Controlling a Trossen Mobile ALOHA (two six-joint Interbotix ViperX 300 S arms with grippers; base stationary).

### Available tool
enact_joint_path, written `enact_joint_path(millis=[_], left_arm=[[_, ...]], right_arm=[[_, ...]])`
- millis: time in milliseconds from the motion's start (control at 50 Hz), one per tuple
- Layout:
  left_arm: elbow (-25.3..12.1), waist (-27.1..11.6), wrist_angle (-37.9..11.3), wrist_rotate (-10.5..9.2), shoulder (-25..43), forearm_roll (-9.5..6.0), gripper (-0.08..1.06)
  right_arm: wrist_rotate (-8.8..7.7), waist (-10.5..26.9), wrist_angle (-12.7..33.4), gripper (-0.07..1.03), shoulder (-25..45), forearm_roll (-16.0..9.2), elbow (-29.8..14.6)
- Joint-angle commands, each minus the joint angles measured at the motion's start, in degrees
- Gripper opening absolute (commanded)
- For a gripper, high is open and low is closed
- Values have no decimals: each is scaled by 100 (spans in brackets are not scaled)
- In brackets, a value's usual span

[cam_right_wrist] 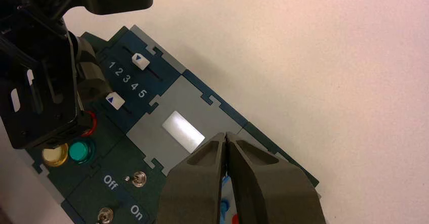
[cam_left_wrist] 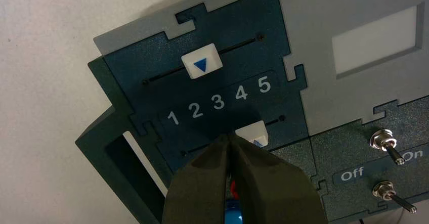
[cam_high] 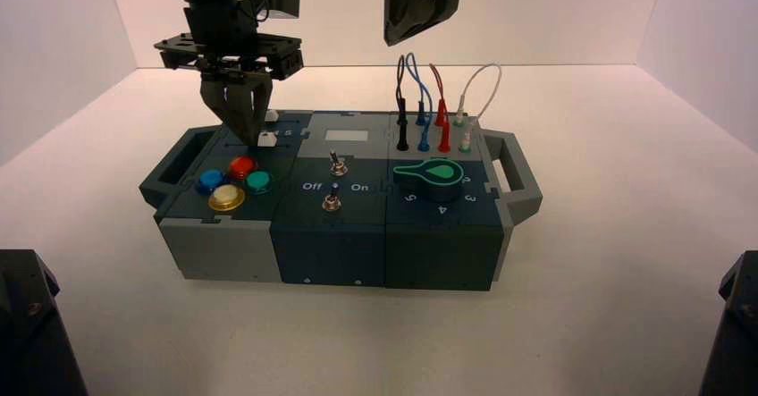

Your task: Move the bottom slider to position 4.

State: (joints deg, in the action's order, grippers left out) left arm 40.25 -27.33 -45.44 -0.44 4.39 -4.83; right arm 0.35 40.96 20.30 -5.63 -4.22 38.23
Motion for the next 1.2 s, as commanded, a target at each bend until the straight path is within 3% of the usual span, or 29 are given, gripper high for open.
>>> enact_joint_path(millis=[20,980,1200], left_arm=[[-88,-53,0,18,-97,-18,-3],[-97,-97,-35,26,-114,-9,-3],[-18,-35,-123,26,-220,79,-3]], right_arm=[[18,-9,-18,-2,-88,-18,-176],[18,-53,-18,-2,-88,-18,-176],[18,-97,9,-2,-97,-18,-185]])
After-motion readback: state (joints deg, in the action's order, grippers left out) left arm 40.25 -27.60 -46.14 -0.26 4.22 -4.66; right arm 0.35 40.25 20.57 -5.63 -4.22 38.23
